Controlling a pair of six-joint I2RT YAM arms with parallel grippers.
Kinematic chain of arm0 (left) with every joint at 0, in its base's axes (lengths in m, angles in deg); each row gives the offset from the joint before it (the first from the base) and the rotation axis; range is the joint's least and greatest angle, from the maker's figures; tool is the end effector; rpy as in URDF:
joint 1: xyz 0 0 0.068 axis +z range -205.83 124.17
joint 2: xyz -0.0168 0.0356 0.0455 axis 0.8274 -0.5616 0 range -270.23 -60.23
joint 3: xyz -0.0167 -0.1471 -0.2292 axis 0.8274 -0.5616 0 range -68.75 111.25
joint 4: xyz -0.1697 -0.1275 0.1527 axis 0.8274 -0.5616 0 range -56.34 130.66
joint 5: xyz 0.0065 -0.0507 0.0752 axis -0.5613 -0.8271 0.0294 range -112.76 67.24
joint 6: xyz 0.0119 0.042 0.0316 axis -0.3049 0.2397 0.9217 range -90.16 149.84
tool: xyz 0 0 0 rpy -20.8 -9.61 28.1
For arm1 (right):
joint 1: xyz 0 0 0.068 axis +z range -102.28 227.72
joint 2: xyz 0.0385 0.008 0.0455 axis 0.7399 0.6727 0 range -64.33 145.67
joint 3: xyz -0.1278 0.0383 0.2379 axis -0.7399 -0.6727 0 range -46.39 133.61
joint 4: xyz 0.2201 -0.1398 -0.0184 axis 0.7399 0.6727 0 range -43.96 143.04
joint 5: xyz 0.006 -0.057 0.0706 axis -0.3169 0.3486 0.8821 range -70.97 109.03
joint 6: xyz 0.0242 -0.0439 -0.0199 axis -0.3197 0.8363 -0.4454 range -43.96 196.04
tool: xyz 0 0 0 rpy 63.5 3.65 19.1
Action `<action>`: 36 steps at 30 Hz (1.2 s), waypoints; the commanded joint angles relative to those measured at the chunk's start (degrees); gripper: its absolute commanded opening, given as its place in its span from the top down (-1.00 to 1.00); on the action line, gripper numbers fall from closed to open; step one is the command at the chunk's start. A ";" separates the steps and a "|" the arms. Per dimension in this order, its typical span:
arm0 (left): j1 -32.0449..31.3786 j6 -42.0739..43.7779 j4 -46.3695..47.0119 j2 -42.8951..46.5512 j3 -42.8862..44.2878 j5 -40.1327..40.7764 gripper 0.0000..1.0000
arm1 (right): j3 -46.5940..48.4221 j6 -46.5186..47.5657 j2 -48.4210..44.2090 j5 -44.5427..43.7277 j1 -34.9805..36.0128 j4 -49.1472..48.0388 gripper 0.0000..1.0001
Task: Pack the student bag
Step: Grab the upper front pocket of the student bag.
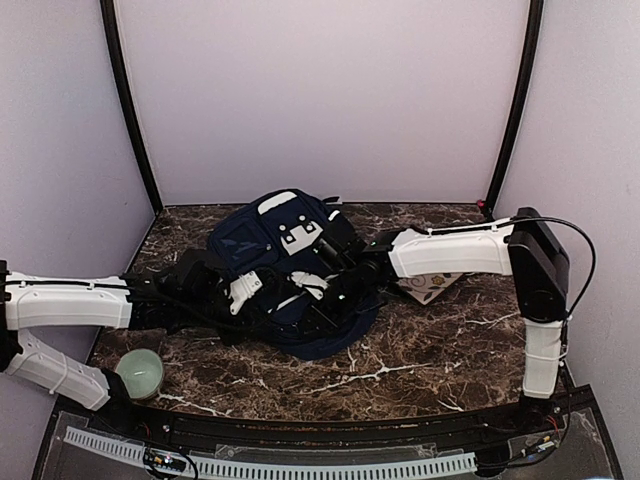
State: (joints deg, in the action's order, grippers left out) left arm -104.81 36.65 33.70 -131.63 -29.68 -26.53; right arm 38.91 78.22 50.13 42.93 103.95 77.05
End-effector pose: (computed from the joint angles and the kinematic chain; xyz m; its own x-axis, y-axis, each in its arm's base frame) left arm 0.1687 -0.1974 0.2141 -0.3195 0.5476 -0.7734 0.8299 0.5556 0.0505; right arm 0.2245 0.3616 0.1943 -0.4488 -0.7334 -0.5106 -0.8897 0.3131 0.3322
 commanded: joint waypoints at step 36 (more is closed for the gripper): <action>0.37 -3.73 7.32 2.92 -5.43 -4.47 0.17 | 2.42 -21.06 4.07 -5.27 -0.54 -1.97 0.41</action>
State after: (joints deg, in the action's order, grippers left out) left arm -104.81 33.41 39.89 -129.73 -34.35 -29.75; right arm 42.29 58.87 54.98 36.53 105.54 77.35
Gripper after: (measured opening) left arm 0.415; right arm 0.292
